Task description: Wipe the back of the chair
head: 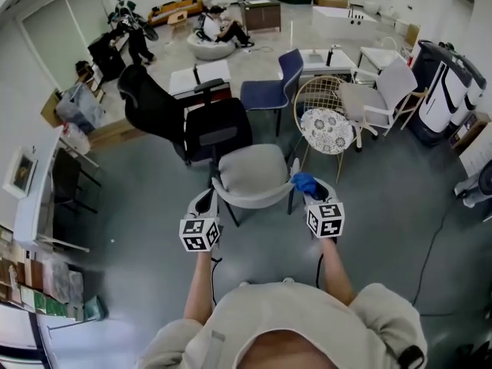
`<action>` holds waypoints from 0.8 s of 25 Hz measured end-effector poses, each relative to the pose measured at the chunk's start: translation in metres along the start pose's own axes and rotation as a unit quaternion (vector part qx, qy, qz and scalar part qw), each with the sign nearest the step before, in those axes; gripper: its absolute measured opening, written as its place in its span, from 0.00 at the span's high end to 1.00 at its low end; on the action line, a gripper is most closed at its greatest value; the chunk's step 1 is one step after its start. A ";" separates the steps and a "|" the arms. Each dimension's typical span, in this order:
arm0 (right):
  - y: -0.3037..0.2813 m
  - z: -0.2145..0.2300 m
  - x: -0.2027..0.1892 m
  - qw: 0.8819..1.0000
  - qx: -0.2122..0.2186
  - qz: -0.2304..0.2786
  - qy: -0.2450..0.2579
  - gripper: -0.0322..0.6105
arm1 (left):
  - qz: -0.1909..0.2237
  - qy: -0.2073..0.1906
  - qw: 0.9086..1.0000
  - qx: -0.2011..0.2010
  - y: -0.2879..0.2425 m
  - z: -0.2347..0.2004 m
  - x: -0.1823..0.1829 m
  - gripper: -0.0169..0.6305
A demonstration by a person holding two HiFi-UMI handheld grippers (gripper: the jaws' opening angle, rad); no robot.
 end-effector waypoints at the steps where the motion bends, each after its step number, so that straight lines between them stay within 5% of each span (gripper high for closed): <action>1: 0.001 0.001 0.000 1.000 -0.002 0.000 0.000 0.80 | 0.001 0.000 1.000 -0.001 -0.001 0.001 0.001 0.97; 20: 0.010 -0.013 -0.004 1.000 -0.001 -0.008 0.012 0.80 | -0.005 0.011 1.000 -0.017 -0.001 0.010 -0.011 0.97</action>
Point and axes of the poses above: the fingertips, and each gripper's own axes: y backward along the fingers, z to its right, x out of its top, the point moved 5 cm from there along y, backward along the fingers, and after that the axes turned 11 degrees about y, right-handed, at the moved point
